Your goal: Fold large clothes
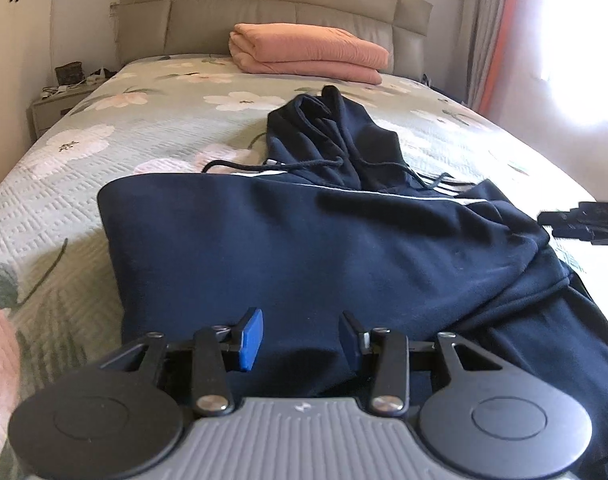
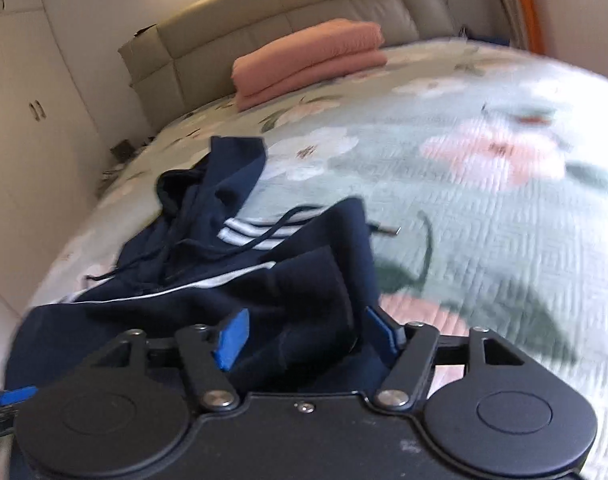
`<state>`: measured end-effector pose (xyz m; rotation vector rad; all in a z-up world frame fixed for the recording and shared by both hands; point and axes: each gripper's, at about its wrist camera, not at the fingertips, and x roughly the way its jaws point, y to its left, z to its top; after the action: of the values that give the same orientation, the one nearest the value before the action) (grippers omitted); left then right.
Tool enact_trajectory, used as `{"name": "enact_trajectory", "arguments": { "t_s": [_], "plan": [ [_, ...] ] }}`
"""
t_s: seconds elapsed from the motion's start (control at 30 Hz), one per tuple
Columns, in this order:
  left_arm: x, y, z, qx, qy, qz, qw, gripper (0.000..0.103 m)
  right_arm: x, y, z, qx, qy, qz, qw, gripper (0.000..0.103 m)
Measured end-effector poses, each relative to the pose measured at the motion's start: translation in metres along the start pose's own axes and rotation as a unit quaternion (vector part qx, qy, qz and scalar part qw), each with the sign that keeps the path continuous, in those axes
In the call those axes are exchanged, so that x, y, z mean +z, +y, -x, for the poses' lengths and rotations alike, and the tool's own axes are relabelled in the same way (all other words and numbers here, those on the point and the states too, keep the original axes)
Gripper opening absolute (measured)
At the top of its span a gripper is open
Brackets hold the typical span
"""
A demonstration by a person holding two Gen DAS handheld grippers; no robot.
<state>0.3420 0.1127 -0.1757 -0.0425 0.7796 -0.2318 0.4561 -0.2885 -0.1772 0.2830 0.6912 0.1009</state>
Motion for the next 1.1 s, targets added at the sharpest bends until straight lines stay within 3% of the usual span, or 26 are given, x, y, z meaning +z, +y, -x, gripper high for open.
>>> {"name": "enact_trajectory", "arguments": {
  "t_s": [0.1, 0.13, 0.17, 0.2, 0.27, 0.37, 0.4, 0.53, 0.67, 0.73, 0.77, 0.8, 0.97, 1.0, 1.03, 1.07, 1.1],
  "plan": [
    [-0.002, -0.004, 0.001, 0.002, 0.005, -0.01, 0.9999, 0.046, 0.005, 0.0, -0.023, -0.008, 0.016, -0.001, 1.0, 0.076],
    [-0.003, -0.004, 0.001, 0.002, 0.006, -0.01, 0.9999, 0.047, 0.004, 0.001, -0.032, -0.004, 0.031, -0.003, 0.999, 0.068],
    [-0.003, -0.004, 0.0, 0.003, 0.007, -0.011, 0.9999, 0.047, 0.002, 0.004, -0.035, -0.01, 0.033, 0.008, 0.999, 0.039],
    [-0.003, -0.004, 0.0, 0.003, 0.007, -0.011, 0.9999, 0.047, -0.001, 0.012, -0.034, -0.031, 0.027, 0.034, 0.999, 0.022],
    [-0.004, -0.004, -0.001, 0.005, 0.007, -0.011, 0.9999, 0.047, -0.005, 0.022, -0.023, -0.045, 0.003, 0.073, 0.996, 0.015],
    [-0.004, -0.004, -0.001, 0.007, 0.002, -0.006, 1.0, 0.047, -0.001, 0.021, -0.003, -0.048, -0.031, 0.061, 0.997, 0.011],
    [-0.004, -0.003, -0.001, 0.006, 0.001, -0.005, 1.0, 0.047, 0.001, 0.021, 0.004, -0.051, -0.043, 0.061, 0.996, 0.006],
    [-0.002, -0.003, -0.001, 0.007, -0.003, -0.006, 1.0, 0.047, 0.011, 0.028, 0.025, -0.068, -0.088, 0.09, 0.99, 0.001],
    [-0.002, -0.001, -0.001, 0.005, -0.004, 0.0, 1.0, 0.047, 0.019, 0.026, 0.027, -0.066, -0.088, 0.097, 0.989, 0.002],
    [-0.002, 0.0, -0.002, 0.003, -0.002, 0.002, 1.0, 0.047, 0.023, 0.021, 0.015, -0.039, -0.058, 0.09, 0.993, 0.019],
    [-0.002, 0.0, -0.002, 0.002, -0.002, 0.001, 1.0, 0.047, 0.025, 0.02, 0.007, -0.027, -0.039, 0.088, 0.995, 0.054],
    [-0.003, 0.0, -0.002, 0.001, -0.001, 0.001, 1.0, 0.047, 0.026, 0.02, 0.002, -0.028, -0.034, 0.088, 0.995, 0.067],
    [-0.004, 0.0, -0.004, -0.001, 0.0, -0.001, 1.0, 0.047, 0.021, 0.022, -0.027, -0.02, 0.014, 0.095, 0.995, 0.063],
    [-0.004, 0.0, -0.005, -0.001, 0.0, -0.001, 1.0, 0.047, 0.018, 0.024, -0.032, -0.02, 0.033, 0.096, 0.995, 0.057],
    [-0.004, -0.001, -0.006, -0.001, 0.001, -0.001, 1.0, 0.047, 0.013, 0.026, -0.035, -0.022, 0.047, 0.102, 0.993, 0.049],
    [-0.004, -0.001, -0.006, -0.001, 0.001, -0.001, 1.0, 0.048, 0.007, 0.029, -0.035, -0.022, 0.049, 0.112, 0.992, 0.017],
    [-0.004, -0.001, -0.006, -0.002, 0.001, -0.002, 1.0, 0.048, 0.003, 0.032, -0.033, -0.021, 0.049, 0.124, 0.991, 0.01]
  ]
}}
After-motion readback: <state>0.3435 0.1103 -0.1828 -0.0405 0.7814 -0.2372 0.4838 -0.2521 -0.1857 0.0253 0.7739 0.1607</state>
